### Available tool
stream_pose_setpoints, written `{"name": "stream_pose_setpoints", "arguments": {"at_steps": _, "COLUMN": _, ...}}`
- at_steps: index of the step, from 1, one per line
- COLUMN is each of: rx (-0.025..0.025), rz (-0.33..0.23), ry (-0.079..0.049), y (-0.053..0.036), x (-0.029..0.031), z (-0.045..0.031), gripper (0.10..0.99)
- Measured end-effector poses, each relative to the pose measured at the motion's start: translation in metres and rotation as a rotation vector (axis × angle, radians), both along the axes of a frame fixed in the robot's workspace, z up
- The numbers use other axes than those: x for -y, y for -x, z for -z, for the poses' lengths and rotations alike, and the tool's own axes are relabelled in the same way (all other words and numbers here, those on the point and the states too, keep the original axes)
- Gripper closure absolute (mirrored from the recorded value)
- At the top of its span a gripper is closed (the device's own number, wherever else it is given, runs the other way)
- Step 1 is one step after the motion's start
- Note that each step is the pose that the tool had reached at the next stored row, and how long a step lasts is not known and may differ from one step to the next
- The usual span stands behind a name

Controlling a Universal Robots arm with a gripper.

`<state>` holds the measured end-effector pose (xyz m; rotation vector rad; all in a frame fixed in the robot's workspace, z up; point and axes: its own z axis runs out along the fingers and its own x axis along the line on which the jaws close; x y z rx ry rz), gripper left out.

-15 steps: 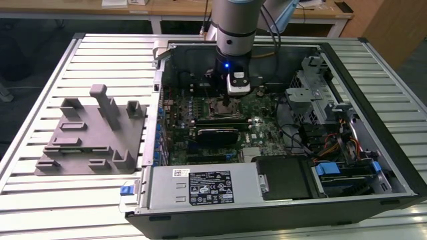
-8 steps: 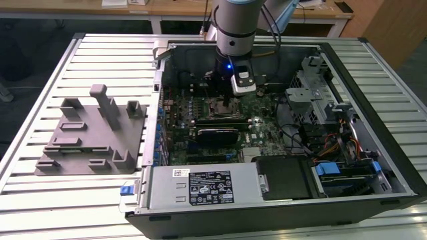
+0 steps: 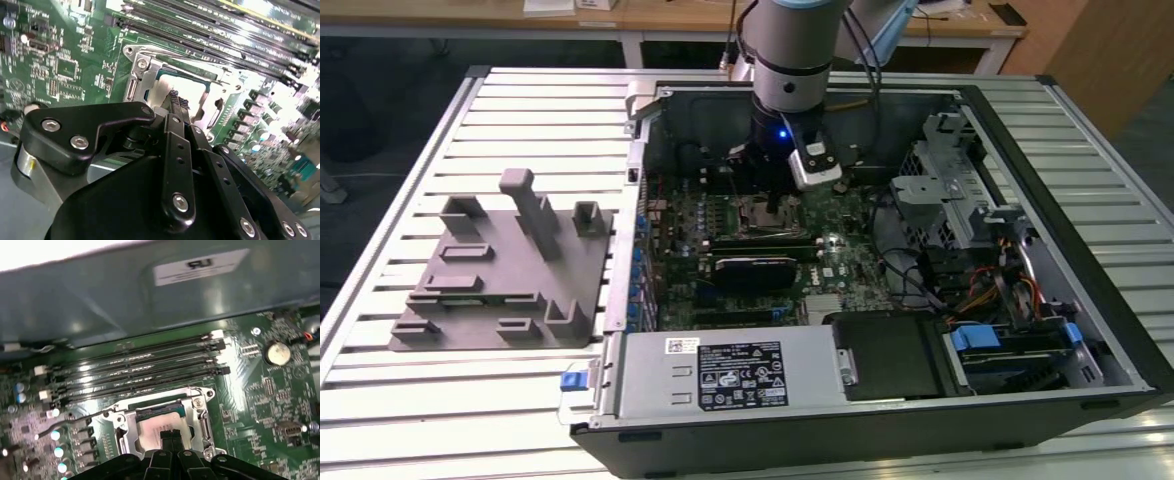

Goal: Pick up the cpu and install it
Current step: 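Close the cpu cover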

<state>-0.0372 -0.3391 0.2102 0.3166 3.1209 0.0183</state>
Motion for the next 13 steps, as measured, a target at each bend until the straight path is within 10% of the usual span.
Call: {"name": "stream_pose_setpoints", "arguments": {"at_steps": 13, "rx": 0.0, "rz": -0.106, "ry": 0.002, "y": 0.011, "x": 0.004, "z": 0.0001, "gripper": 0.98}}
